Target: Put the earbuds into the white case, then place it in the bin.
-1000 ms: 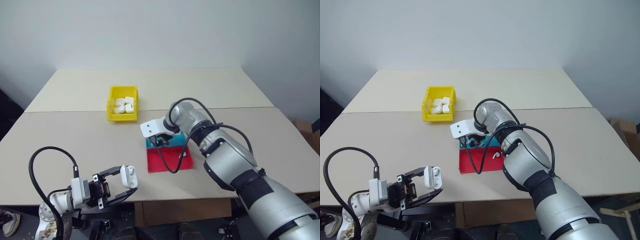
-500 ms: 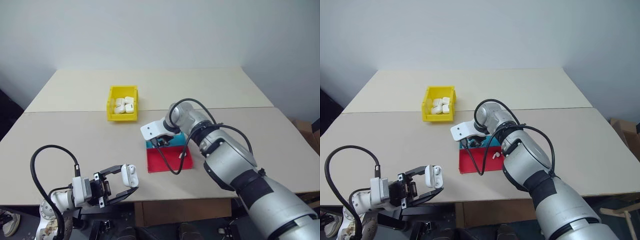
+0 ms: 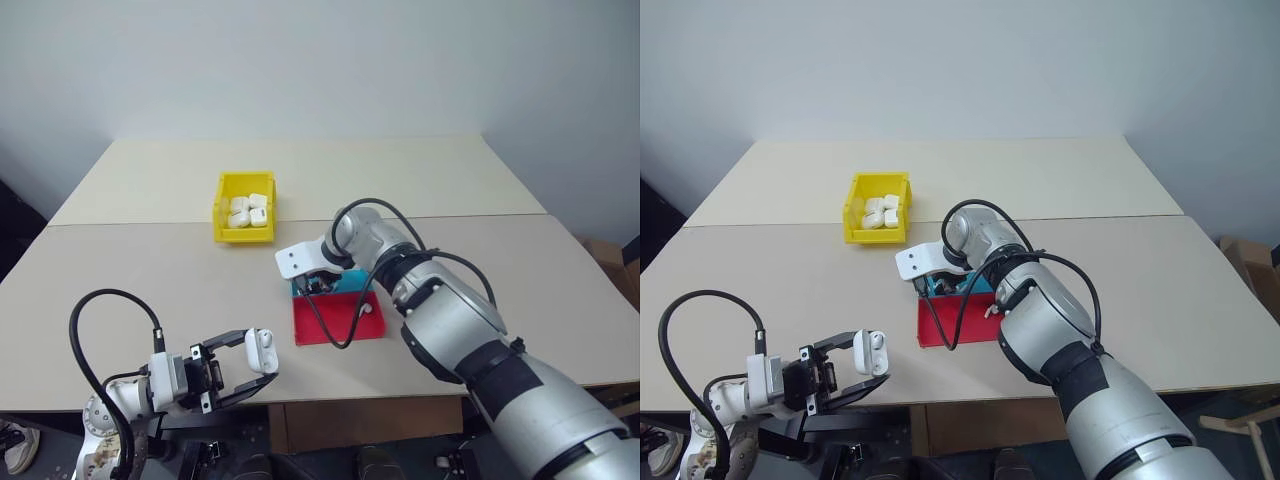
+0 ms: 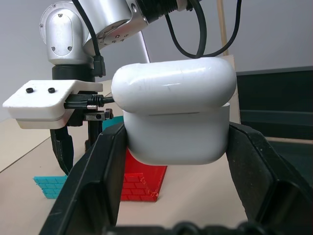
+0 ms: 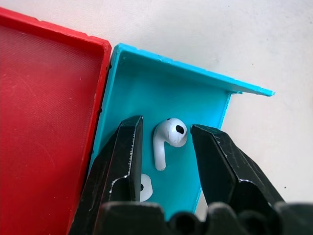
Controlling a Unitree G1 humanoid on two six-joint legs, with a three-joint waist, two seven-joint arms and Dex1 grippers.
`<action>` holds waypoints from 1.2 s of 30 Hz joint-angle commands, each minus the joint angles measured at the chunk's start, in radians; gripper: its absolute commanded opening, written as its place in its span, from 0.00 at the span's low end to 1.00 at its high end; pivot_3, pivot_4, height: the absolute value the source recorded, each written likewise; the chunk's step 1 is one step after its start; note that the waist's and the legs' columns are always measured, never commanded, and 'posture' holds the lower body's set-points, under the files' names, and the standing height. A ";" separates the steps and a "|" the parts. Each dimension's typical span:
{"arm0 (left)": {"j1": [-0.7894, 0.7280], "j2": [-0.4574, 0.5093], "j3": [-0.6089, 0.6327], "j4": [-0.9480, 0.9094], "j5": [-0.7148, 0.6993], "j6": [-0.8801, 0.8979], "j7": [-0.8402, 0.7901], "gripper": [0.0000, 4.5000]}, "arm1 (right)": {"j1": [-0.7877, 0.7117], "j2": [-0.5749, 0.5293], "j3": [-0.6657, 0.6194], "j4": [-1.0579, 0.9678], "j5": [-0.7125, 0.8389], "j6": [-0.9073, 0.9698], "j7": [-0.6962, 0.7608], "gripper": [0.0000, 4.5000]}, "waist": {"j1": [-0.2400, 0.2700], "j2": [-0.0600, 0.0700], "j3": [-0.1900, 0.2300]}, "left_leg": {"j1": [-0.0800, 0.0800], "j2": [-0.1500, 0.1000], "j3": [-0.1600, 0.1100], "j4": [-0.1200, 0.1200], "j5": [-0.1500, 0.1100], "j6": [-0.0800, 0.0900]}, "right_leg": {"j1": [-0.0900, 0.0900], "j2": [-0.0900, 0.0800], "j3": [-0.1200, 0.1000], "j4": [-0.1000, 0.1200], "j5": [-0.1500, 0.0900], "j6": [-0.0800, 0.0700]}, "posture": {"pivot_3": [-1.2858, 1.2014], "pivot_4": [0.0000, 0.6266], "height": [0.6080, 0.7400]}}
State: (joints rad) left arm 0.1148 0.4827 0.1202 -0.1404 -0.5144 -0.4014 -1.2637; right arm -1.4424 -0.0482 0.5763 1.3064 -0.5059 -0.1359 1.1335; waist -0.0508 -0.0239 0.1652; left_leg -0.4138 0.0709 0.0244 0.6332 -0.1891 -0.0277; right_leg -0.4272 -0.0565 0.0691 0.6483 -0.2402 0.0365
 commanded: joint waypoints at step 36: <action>-0.133 0.002 -0.019 0.053 -0.056 0.006 -0.019 0.62 | -0.098 -0.131 -0.215 -0.096 0.135 0.105 0.031 0.25 | 0.006 0.000 0.000 | 0.000 0.000 0.000 0.000 0.000 0.000 | 0.001 0.000 0.000 0.000 0.000 0.000 | 0.52 0.24 1.00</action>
State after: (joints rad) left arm 0.0091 0.4826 0.0995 -0.0847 -0.5401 -0.4057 -1.2795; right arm -1.4778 -0.1448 0.4313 1.2749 -0.4371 -0.0672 1.1584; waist -0.0445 -0.0239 0.1653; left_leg -0.4139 0.0708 0.0242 0.6334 -0.1891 -0.0278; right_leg -0.4263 -0.0566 0.0689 0.6479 -0.2401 0.0367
